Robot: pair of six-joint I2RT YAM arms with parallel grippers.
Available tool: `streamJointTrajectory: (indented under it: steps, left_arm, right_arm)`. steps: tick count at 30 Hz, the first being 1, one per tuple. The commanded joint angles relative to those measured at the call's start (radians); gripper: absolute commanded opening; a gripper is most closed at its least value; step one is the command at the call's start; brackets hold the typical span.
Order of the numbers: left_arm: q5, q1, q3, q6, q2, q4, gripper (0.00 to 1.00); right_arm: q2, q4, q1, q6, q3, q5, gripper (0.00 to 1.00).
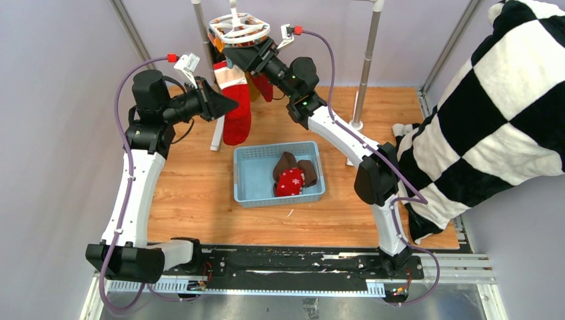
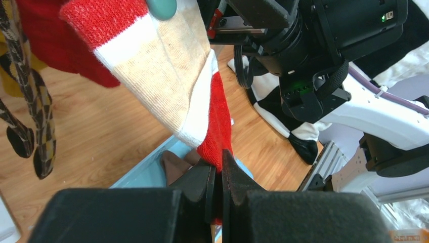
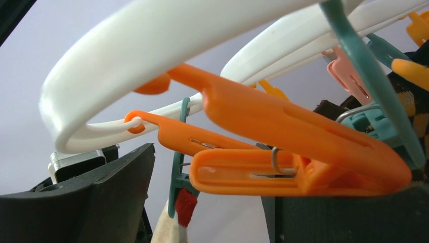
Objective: Remove the socks clipped to the hanger
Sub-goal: Remove the sock from the hanger.
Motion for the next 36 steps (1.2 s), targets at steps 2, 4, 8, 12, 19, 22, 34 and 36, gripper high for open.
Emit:
streamJointTrajectory:
  steps: [2,4,8,12,19,22,34,36]
  left_arm:
    - [0.013,-0.002,0.023,0.022,-0.015,-0.039,0.00]
    - [0.015,-0.002,0.028,0.033,-0.015,-0.051,0.00]
    - [0.016,-0.004,0.033,0.044,-0.014,-0.069,0.00]
    - [0.011,-0.003,0.032,0.051,-0.010,-0.078,0.00]
    - [-0.006,-0.002,0.037,0.069,-0.005,-0.094,0.00]
    - [-0.012,-0.002,0.050,0.085,-0.001,-0.114,0.00]
    - [-0.018,-0.003,0.068,0.089,0.003,-0.124,0.00]
    - [-0.018,-0.002,0.069,0.090,0.005,-0.125,0.00]
  right_arm:
    - [0.012,0.019,-0.006,0.027,0.027,-0.017,0.73]
    - [0.019,0.028,-0.007,0.030,0.041,-0.009,0.69]
    - [0.035,0.035,-0.008,0.045,0.074,-0.005,0.58]
    - [0.051,0.036,-0.012,0.067,0.105,-0.006,0.49]
    - [0.087,0.062,-0.014,0.118,0.151,0.015,0.43]
    - [0.104,0.076,-0.014,0.152,0.168,0.015,0.56]
    - [0.120,0.112,-0.017,0.220,0.140,0.010,0.53]
    - [0.129,0.123,-0.019,0.238,0.155,0.009,0.47]
